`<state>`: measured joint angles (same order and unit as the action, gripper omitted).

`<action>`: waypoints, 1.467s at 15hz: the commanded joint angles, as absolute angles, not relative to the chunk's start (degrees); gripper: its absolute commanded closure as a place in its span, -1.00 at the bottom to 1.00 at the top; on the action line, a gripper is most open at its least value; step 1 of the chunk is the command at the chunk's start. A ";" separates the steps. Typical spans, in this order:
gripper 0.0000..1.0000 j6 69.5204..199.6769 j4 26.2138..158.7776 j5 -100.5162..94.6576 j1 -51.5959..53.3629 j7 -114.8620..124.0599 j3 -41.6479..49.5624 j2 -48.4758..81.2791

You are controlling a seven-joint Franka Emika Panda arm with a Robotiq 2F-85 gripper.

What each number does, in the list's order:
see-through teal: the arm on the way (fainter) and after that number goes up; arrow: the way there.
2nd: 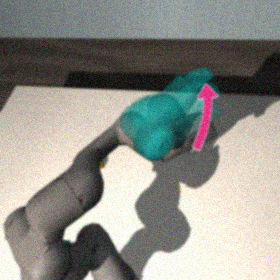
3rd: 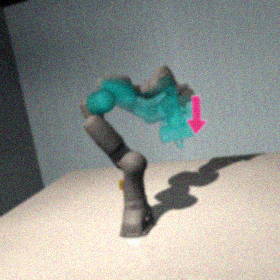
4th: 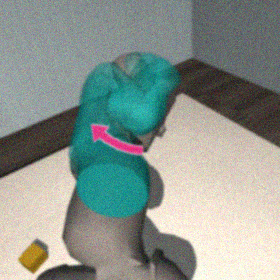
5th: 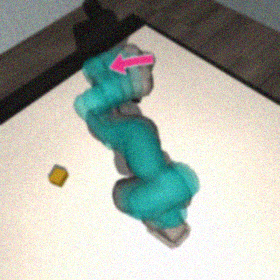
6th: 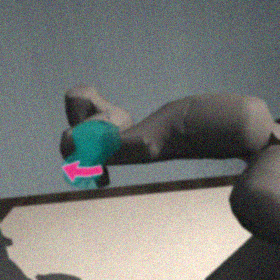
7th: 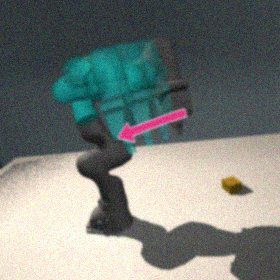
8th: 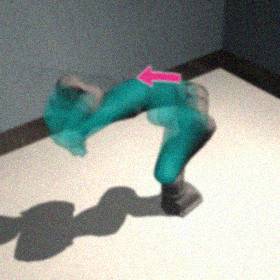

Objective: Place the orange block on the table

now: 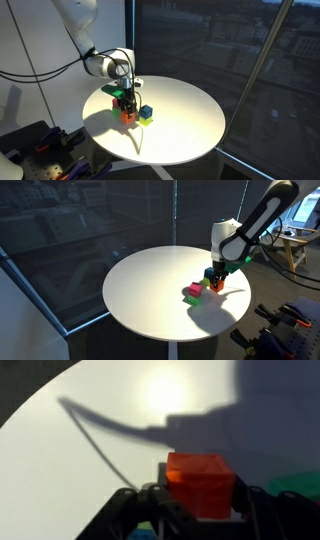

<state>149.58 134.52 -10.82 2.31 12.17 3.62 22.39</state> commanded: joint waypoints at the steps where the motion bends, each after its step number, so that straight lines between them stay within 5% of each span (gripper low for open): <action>1: 0.37 149.71 133.58 -9.69 3.40 11.35 3.18 22.99; 5: 0.37 149.64 133.12 -9.93 4.34 11.52 3.23 23.53; 6: -0.62 149.61 133.00 -9.94 4.46 11.60 3.30 23.67; 9: -0.94 149.36 132.62 -9.78 4.43 11.40 3.33 24.02; 22: -1.00 143.13 132.33 -9.40 3.47 10.01 4.00 20.59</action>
<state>146.15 132.08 -10.78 4.21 12.18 4.43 23.48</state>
